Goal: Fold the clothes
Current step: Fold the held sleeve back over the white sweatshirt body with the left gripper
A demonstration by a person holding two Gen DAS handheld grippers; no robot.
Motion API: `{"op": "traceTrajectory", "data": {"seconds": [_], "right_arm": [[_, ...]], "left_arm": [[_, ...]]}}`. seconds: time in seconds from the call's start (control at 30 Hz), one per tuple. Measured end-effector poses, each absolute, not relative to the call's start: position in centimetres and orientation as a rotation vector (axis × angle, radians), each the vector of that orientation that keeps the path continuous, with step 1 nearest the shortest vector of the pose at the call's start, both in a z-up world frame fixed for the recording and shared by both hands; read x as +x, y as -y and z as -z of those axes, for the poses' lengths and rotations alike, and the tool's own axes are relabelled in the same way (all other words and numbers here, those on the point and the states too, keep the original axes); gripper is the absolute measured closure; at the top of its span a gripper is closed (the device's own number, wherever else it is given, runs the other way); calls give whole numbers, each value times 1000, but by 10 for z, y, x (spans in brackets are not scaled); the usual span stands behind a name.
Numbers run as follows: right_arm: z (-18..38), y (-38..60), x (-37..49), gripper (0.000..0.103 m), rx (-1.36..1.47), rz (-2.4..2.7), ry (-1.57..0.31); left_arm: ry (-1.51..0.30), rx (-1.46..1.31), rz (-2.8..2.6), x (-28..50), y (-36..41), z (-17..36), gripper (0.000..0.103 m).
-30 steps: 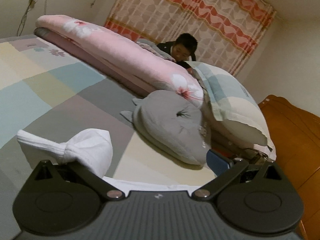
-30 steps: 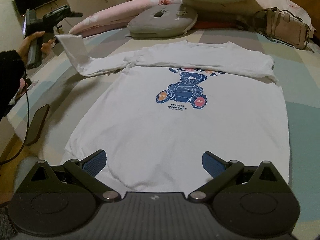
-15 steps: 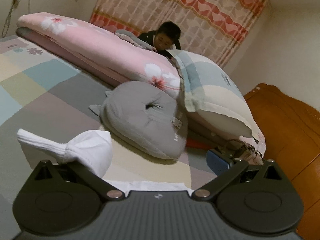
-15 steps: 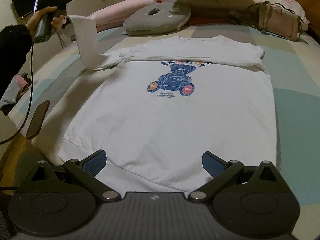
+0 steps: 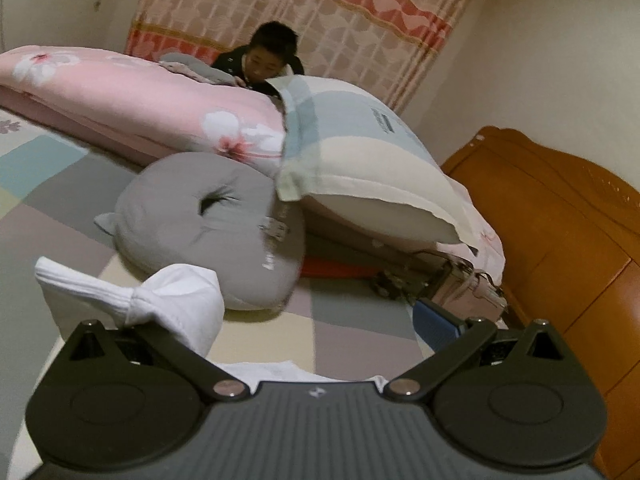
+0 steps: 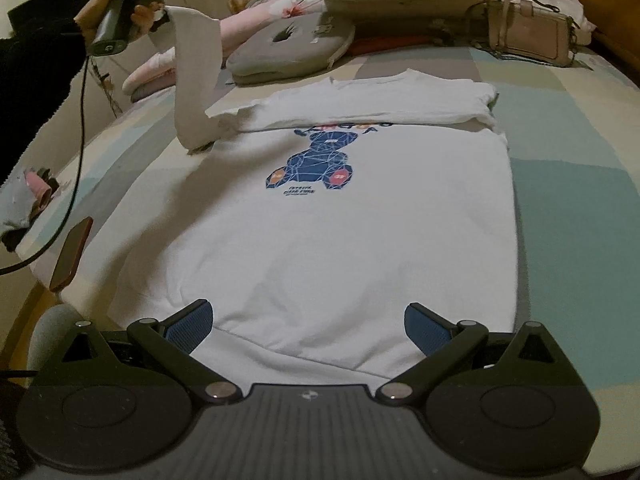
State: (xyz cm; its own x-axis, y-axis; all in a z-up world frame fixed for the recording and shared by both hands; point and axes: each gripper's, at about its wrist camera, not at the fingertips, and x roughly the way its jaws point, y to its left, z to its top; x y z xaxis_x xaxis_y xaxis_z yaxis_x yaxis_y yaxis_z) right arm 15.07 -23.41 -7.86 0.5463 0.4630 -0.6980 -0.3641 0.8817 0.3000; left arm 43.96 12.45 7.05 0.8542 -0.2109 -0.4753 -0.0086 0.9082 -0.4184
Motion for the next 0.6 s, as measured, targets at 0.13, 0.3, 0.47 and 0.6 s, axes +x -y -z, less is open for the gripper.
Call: {"op": "traceTrajectory", "data": {"seconds": [0.13, 0.3, 0.47, 0.6], "right_arm": [[80, 243, 150, 0, 142, -486, -857], [83, 253, 150, 0, 169, -477, -853], [86, 260, 151, 0, 187, -477, -851], [89, 263, 151, 0, 198, -476, -853]], "left_arm": [[-553, -398, 131, 450, -97, -70, 1], [-570, -366, 157, 464, -63, -68, 1], [-583, -326, 177, 476, -31, -64, 1], [-596, -287, 194, 486, -7, -58, 1]]}}
